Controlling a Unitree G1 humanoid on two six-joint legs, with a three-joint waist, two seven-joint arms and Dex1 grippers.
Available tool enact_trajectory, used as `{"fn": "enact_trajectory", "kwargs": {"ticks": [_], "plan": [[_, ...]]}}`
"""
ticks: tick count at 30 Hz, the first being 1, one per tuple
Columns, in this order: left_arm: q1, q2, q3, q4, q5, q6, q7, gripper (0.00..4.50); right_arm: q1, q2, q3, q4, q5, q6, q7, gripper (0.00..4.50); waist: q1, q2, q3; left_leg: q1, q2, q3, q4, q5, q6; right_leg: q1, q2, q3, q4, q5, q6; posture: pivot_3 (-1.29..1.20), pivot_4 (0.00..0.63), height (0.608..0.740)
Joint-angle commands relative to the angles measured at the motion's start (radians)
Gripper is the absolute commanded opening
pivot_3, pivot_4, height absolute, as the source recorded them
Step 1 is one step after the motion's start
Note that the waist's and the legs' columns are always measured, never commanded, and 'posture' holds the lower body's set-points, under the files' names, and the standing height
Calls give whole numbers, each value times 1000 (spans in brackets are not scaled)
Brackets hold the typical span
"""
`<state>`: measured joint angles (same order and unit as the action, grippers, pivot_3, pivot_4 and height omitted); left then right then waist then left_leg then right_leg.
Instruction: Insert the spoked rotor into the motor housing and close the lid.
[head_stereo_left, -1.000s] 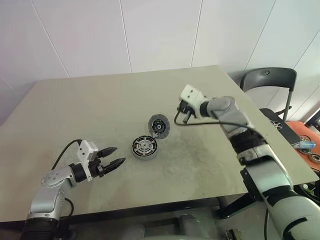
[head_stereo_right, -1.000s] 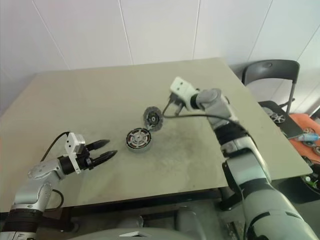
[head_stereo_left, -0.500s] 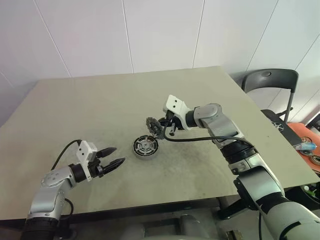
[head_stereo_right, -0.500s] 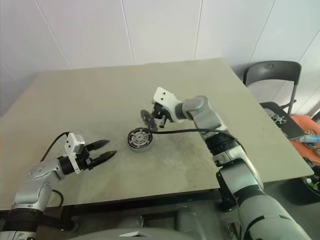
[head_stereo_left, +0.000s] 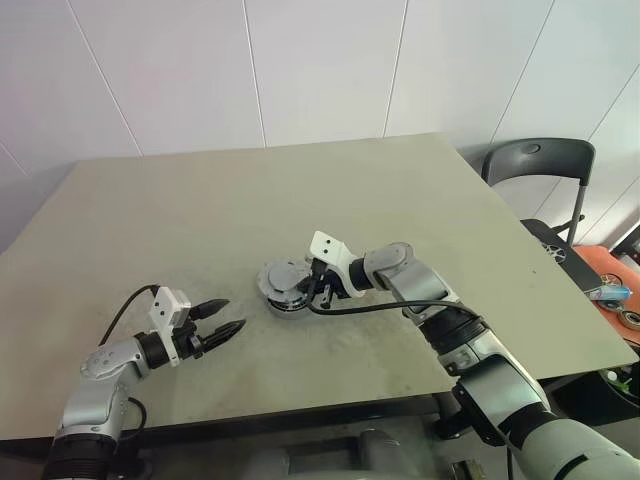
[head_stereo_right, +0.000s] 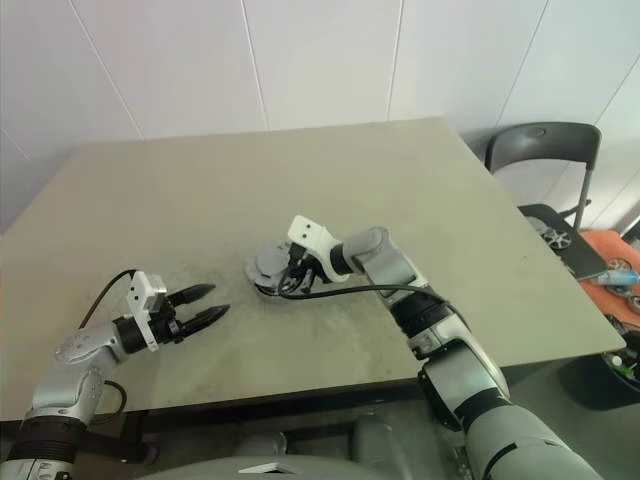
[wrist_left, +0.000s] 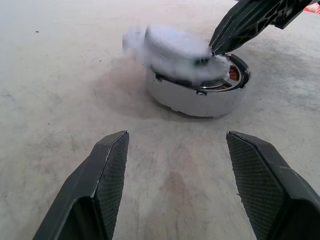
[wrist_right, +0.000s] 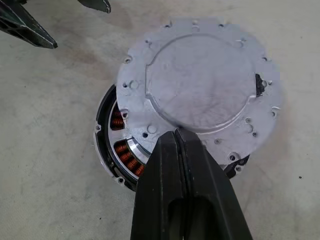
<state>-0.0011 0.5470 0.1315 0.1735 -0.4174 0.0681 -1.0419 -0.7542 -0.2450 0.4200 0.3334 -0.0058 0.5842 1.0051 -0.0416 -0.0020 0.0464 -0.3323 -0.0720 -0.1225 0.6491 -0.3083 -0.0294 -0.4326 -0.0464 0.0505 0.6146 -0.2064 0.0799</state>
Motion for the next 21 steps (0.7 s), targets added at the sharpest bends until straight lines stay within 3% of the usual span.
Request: {"fn": "enact_trajectory", "kwargs": {"ticks": [1,5,10,11,13,21], "plan": [[-3,6,6,-42,0,-4,4,3299,-8,14,-14,-19,10,-16,-20,16,0,0,0,0,0,0,0,0,0,0,0,0,0,0,0,0,0,740],[-2,3,2,-47,2,0,8,3299,-55,83,-137,17,87,-26,-93,16,-2,0,0,1,0,0,0,0,0,0,0,0,0,0,0,0,0,740],[-17,-4,2,15,15,-35,-9,3299,-42,81,-141,-60,166,28,-4,16,1,0,0,1,0,-1,0,0,0,1,0,0,0,0,0,0,0,740],[-21,-3,4,29,17,-43,-14,3299,-38,92,-139,-57,168,31,-18,183,1,0,0,1,0,-1,0,0,0,1,0,0,0,0,0,0,0,740],[-29,-3,6,53,18,-57,-23,3299,-32,113,-134,-47,165,37,-48,572,0,0,0,1,0,-1,0,0,0,1,0,0,0,0,0,0,0,740],[-109,-20,-4,239,51,-146,-64,3299,0,116,-18,56,54,-53,-103,3380,0,0,0,4,0,-1,0,0,0,3,0,-1,1,0,0,0,0,740]]}}
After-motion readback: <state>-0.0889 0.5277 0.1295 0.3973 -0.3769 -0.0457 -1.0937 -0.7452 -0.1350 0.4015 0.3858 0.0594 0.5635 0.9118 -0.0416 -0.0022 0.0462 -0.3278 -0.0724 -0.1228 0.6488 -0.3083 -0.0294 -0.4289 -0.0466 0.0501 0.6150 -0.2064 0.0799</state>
